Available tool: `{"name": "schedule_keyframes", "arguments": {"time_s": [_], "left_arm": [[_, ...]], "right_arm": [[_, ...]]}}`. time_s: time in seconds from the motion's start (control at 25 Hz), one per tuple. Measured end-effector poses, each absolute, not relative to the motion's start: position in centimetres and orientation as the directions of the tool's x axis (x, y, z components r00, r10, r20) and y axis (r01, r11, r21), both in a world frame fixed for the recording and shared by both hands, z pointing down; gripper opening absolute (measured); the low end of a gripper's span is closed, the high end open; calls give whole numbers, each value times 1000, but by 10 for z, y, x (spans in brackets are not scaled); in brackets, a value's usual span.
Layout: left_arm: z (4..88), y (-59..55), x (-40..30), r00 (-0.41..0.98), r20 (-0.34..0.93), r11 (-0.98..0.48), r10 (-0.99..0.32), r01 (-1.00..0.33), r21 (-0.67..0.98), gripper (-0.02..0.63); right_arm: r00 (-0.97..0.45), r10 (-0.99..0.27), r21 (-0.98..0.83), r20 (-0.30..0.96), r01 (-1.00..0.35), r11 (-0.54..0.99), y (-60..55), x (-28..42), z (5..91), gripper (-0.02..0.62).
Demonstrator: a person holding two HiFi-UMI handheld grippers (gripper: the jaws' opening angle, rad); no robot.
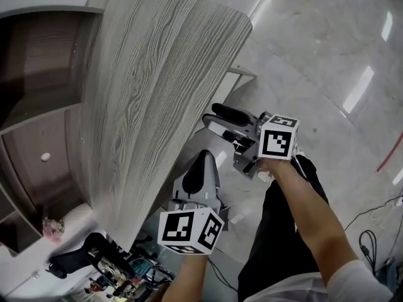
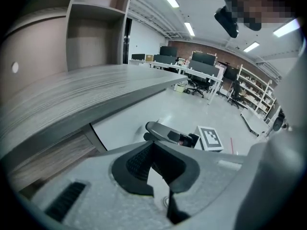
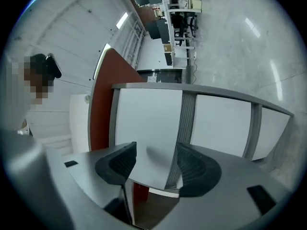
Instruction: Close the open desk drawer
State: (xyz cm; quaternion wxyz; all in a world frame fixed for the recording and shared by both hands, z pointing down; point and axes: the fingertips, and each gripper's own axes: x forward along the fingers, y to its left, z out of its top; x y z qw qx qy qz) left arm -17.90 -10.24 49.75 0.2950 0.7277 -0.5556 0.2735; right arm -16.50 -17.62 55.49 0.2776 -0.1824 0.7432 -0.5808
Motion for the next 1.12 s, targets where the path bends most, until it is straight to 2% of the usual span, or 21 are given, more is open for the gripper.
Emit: {"name": "schedule_keyframes", "arguments": {"time_s": [0.32,0.48,0.92,1.12], "left_arm": [[499,-97,-190,216,737,-194,-640,-974,117,2],[500,-97,-193,212,737,-198,-642,-974,108,2],[500,-88,-198,198,746,-188,-636,-977,100,2],[495,-85,-200,197,739,-195,-645,-977,91,2]], "right_arm": [[-836,-500,-945,-228,67,320,-172,-183,554,273],[-840,-480,-933,-251,79,350,-179,-188,549,275],[-812,-515,-939,-274,110,327,-181,-185,553,276],[-797,-516,-935,-313,164,314,-179,-182,545,268]]}}
